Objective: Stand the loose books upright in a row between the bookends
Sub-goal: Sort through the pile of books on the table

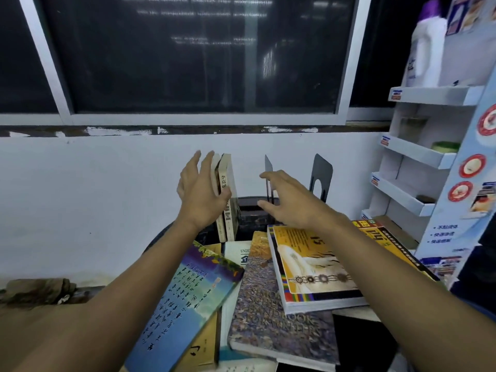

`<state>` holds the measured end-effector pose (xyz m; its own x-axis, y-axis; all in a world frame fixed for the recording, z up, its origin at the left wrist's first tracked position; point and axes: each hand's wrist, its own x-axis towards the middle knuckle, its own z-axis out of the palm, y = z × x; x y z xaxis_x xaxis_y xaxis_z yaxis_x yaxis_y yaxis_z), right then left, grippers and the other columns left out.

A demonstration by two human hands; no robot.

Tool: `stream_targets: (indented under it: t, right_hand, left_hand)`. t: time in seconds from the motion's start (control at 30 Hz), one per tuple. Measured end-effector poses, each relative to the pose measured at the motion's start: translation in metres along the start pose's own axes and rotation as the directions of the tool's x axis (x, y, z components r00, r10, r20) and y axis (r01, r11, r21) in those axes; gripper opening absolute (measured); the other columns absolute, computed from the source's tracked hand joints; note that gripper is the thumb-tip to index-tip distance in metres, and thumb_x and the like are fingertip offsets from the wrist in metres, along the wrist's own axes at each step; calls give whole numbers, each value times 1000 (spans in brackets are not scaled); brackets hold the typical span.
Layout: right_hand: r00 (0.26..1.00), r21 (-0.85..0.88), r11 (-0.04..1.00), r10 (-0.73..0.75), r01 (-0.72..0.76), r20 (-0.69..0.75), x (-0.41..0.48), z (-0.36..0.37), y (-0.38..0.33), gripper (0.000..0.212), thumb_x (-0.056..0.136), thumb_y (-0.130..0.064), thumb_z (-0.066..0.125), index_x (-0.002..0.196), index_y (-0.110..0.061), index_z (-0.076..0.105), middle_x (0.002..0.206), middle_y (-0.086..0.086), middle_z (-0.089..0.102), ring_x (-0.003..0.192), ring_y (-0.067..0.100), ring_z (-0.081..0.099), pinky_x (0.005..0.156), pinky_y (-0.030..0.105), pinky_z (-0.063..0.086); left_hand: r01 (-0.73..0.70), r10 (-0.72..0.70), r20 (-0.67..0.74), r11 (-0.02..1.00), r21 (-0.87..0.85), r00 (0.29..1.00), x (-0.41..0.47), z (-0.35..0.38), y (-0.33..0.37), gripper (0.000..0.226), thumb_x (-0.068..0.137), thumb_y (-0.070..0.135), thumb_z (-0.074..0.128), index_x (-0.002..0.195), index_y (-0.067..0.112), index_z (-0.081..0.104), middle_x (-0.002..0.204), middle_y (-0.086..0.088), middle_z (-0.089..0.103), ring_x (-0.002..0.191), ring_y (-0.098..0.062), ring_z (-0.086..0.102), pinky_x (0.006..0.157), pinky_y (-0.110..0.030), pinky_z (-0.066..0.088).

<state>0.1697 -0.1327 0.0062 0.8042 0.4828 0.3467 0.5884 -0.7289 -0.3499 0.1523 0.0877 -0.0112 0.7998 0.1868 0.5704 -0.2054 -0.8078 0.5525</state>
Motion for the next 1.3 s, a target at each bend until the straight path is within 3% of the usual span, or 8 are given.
stream_targets:
  t: [0.1,0.33,0.57,0.7,0.83,0.93,1.2,1.3]
  right_hand:
    - [996,-54,996,72,-74,-50,-35,-24,15,57,97,-46,57,148,-28,37,149,-7,39,131,17,47,103,40,45]
    - [956,-215,931,290,-294,-51,-110,-61,58,52,97,-53,54,141,-27,46,145,-6,43,134,17,41,104,39,42]
    - [880,-187,865,475,-465,14,-152,-70,91,63,91,-64,53,142,-29,45,132,0,51,126,20,48,104,40,44]
    - [854,-58,859,512,-509,89,-155,-68,99,57,92,-63,53,140,-34,43,92,-8,66,73,6,67,64,21,53]
    - [867,-31,872,490,-489,96,-148,-66,104,61,92,-60,57,142,-30,42,99,-7,66,76,7,64,62,20,45]
    - [856,90,853,503,-514,123,-144,-67,106,60,90,-52,65,141,-29,44,95,-9,67,63,4,67,53,16,47]
    - [909,139,898,412,-417,65,-130,-75,98,62,84,-37,79,139,-32,51,100,-24,55,89,-2,57,68,6,43]
    - [927,163,914,375,-371,4,-120,-77,91,70,81,-37,81,141,-37,47,121,-8,56,103,9,61,90,32,55]
  left_hand:
    - [-161,165,23,979,-126,986,-11,1,30,61,93,25,70,149,28,46,160,2,33,148,-19,27,119,-46,24]
    - [-304,356,498,935,-186,791,-36,38,95,55,94,51,65,144,32,54,150,12,47,130,-8,51,108,-25,38]
    - [-257,268,759,957,-136,593,-29,74,119,72,87,64,66,149,35,46,151,9,50,132,-14,53,108,-30,44]
    - [-211,201,815,972,-99,543,-19,89,116,72,82,67,69,146,40,48,140,12,60,124,-9,60,102,-25,46]
    - [-148,169,855,983,-110,491,-10,96,112,72,78,69,71,143,47,49,142,12,60,127,-9,59,96,-20,44]
    - [-125,204,863,979,-164,462,-7,95,112,66,79,65,73,140,48,52,137,13,64,121,-9,64,100,-26,52]
    - [90,227,849,948,-304,478,-9,76,99,62,87,36,79,143,43,53,124,2,73,106,-17,74,87,-40,63]
    - [159,235,801,913,-376,551,-13,62,99,56,89,22,77,140,36,58,109,9,78,96,-17,76,74,-32,63]
